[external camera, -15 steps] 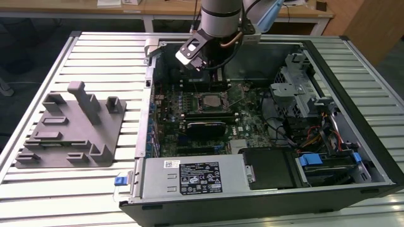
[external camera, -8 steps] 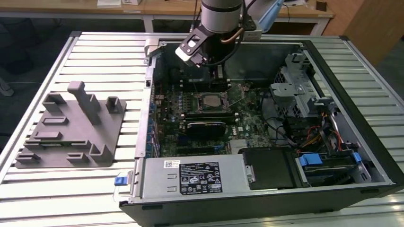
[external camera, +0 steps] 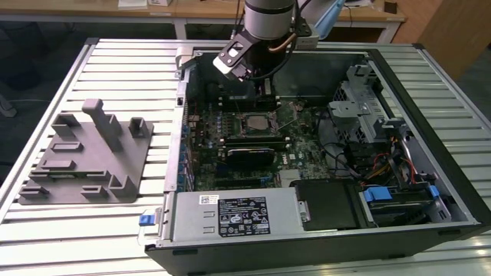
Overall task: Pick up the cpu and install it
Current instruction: 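Close the cpu cover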
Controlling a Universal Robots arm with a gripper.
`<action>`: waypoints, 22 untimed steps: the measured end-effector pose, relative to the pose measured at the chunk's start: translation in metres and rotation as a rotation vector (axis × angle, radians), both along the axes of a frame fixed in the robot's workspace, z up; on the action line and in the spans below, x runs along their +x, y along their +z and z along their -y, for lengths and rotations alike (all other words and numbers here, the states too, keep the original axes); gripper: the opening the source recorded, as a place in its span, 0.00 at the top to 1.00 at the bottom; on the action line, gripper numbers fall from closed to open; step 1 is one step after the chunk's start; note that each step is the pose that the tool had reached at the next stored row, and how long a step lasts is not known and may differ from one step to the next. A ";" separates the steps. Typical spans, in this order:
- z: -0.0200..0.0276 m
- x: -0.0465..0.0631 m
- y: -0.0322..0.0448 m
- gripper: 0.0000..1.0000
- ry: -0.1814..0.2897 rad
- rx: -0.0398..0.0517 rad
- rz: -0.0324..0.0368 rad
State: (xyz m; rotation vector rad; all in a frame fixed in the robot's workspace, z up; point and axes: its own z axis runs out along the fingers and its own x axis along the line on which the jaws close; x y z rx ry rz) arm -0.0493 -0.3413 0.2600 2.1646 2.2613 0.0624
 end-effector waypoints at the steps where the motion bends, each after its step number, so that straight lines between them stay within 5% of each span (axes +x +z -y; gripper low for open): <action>1: 0.0000 0.000 0.0000 0.89 0.000 0.0000 0.0000; 22: -0.0009 0.020 0.0034 0.89 0.000 0.0000 0.0000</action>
